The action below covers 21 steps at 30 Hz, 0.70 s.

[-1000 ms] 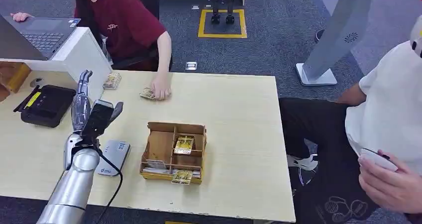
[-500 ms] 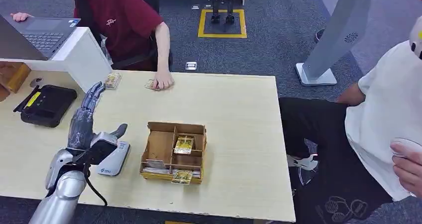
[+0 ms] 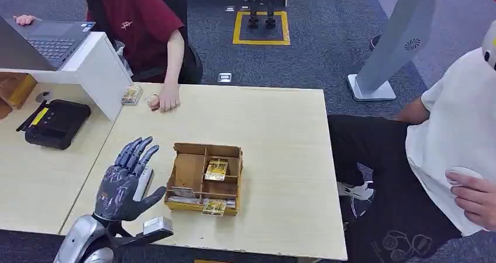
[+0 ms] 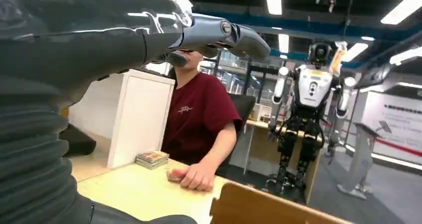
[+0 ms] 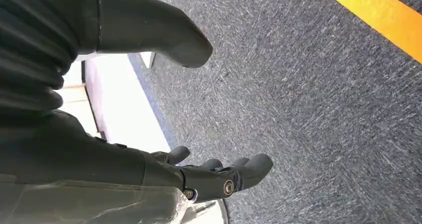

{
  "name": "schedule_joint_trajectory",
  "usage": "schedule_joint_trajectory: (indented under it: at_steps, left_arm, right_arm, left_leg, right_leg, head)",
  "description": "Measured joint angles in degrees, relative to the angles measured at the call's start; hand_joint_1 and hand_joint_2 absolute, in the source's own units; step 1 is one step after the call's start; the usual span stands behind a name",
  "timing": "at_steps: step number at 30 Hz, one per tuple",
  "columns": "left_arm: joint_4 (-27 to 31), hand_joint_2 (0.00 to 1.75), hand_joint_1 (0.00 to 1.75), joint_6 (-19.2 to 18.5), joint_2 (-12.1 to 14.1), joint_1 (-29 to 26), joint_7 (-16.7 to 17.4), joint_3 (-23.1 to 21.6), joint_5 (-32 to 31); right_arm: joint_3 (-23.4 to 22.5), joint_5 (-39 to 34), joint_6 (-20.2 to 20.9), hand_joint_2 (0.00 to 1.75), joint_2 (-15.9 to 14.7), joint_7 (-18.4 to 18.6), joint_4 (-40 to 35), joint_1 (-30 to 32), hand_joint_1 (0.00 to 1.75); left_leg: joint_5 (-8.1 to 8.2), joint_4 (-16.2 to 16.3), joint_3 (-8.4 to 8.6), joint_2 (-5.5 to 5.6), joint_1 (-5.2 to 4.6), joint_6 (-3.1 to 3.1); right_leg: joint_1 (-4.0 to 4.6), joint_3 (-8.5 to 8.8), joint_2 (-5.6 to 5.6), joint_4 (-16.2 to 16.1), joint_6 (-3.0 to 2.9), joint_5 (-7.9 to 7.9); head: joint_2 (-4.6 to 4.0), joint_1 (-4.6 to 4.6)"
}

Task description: Pass the card to the sensor for recognition and then transmit it.

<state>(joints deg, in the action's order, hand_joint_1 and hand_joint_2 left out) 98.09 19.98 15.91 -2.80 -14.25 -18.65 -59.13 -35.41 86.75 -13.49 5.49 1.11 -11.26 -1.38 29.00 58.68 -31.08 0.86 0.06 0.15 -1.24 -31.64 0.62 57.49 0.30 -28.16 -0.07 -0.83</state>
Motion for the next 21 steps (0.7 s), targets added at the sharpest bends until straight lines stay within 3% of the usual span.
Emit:
schedule_joint_trajectory:
  at_steps: [13,21]
  left_arm:
    - [-0.02,1.75,0.00,-0.37,2.74,-1.93,1.11,-5.20,-4.43]
    - [0.00,1.75,0.00,-0.90,2.76,-3.19,0.56,-8.92,-2.29]
  right_arm:
    - [-0.96,0.00,-0.09,1.75,0.00,0.00,-0.02,-0.06,0.00]
    - [-1.27,0.17,-0.11,1.75,0.00,0.09,-0.02,-0.09,0.00]
  left_leg:
    - [0.00,0.00,-0.02,0.00,-0.01,0.00]
    - [0.01,0.00,-0.02,0.01,-0.01,0.01]
  right_leg:
    - [0.00,0.00,0.00,0.00,0.00,0.00]
    - [0.00,0.00,-0.01,0.00,0.00,0.00]
  head:
    - [0.00,0.00]
    - [0.00,0.00]
